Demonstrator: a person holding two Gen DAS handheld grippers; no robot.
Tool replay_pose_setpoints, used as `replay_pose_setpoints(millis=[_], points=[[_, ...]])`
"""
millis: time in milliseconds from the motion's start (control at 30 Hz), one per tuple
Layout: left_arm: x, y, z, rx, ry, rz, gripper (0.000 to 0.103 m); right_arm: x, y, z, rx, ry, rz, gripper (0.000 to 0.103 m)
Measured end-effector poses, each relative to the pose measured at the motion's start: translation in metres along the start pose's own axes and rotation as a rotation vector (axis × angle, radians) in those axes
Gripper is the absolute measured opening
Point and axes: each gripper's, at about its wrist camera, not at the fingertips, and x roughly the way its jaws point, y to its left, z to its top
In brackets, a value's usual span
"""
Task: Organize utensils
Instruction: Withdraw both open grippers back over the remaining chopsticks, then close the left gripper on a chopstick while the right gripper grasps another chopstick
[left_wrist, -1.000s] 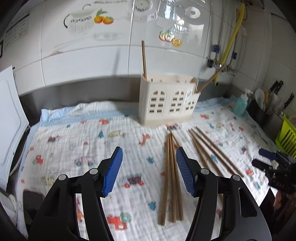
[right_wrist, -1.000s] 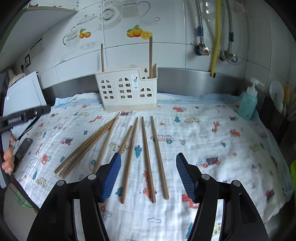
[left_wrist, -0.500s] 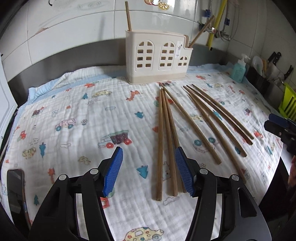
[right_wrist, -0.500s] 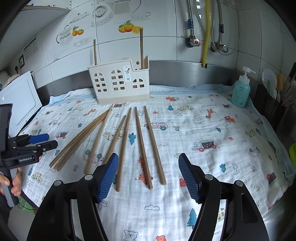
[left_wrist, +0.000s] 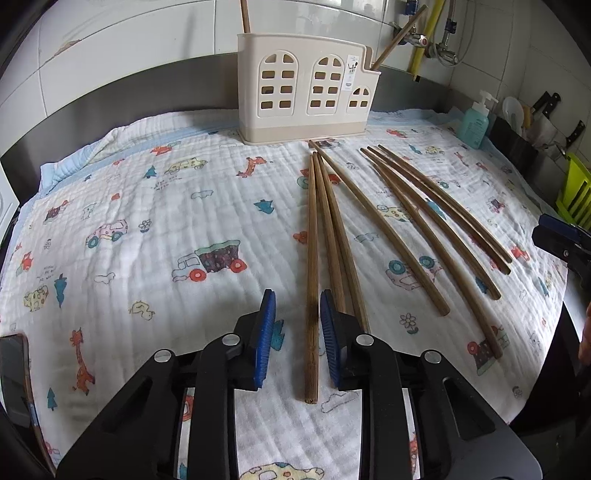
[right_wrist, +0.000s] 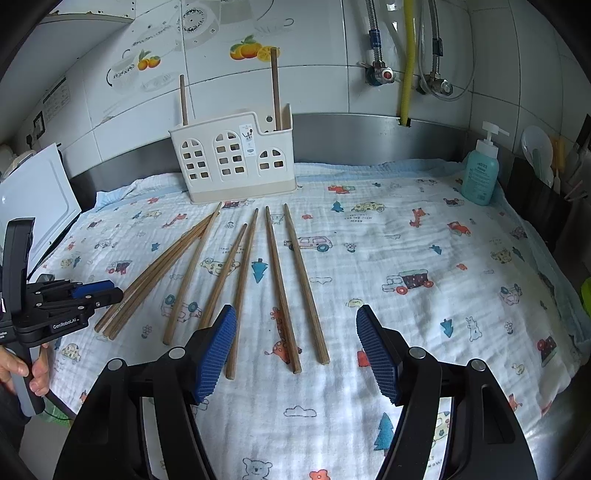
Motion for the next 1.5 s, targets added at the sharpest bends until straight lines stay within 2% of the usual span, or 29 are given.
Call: replay_pose_setpoints(millis=[267, 533, 900, 1167, 1500], points=[[0.006, -0.005, 0.001, 0.02, 0.012, -0.012, 0.014, 0.006, -0.001, -0.001, 0.004, 0.012, 0.001, 0.065], [0.011, -0.006, 0.001, 0.032, 0.015, -0.001, 0.01, 0.013, -0.003, -0.002, 0.011, 0.033, 0.005, 0.065], [0.013, -0.005, 0.002, 0.023, 0.016, 0.01, 0.008, 0.027, -0.008, -0.003, 0.016, 0.077, 0.025, 0.046], [0.013, -0.006, 0.002, 0.027, 0.014, 0.012, 0.008, 0.046, -0.014, 0.001, -0.007, 0.119, 0.029, 0.023], [0.012, -0.005, 0.001, 0.017, 0.013, 0.002, 0.008, 0.069, -0.017, 0.0, -0.032, 0.158, 0.025, 0.017]])
